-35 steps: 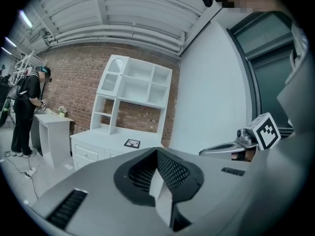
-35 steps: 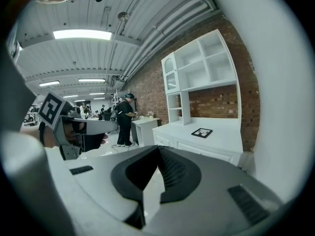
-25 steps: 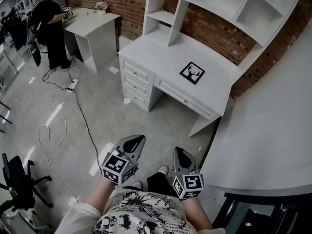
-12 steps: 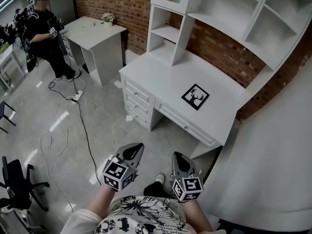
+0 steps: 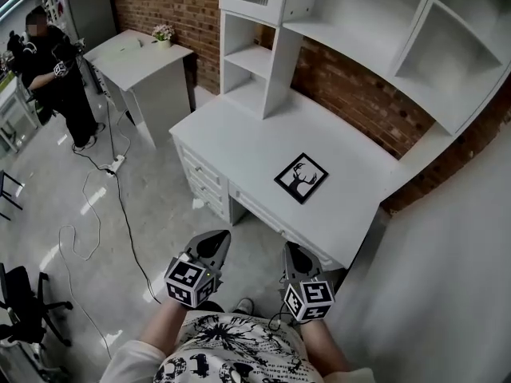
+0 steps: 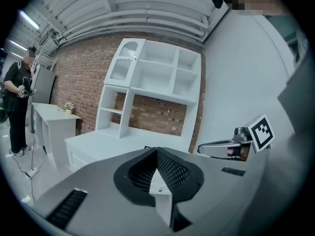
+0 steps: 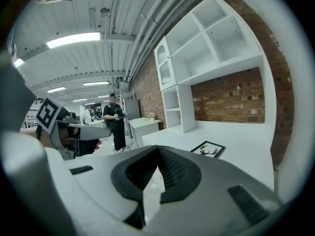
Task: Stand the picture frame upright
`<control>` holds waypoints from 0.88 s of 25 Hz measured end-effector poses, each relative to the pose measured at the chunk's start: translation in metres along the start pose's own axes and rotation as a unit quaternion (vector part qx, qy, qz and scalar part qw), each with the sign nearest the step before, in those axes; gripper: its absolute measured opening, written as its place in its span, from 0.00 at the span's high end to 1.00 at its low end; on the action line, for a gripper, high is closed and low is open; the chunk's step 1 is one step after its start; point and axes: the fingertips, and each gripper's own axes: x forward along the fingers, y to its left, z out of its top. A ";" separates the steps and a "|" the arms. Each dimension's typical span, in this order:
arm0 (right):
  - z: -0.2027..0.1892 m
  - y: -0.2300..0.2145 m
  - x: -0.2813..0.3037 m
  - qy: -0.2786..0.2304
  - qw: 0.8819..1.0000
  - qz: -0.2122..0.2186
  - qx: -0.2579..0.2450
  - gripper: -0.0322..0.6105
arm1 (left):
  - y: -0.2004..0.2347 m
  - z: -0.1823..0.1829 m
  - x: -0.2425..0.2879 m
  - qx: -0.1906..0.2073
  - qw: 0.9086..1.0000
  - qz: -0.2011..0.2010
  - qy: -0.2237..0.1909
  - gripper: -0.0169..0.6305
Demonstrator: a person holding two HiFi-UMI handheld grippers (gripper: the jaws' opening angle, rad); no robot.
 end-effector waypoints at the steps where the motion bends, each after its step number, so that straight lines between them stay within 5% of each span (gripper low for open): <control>1: 0.001 -0.010 0.005 0.002 1.000 0.001 0.004 0.94 | -0.001 0.002 0.010 -0.001 1.000 0.000 0.002 0.96; 11: -0.002 -0.066 0.068 0.039 0.999 -0.026 0.017 0.94 | 0.032 0.015 0.099 0.013 0.999 -0.021 0.024 0.96; 22: 0.012 -0.114 0.156 0.066 0.987 -0.130 0.062 0.94 | 0.098 0.040 0.221 0.040 0.987 -0.137 0.068 0.96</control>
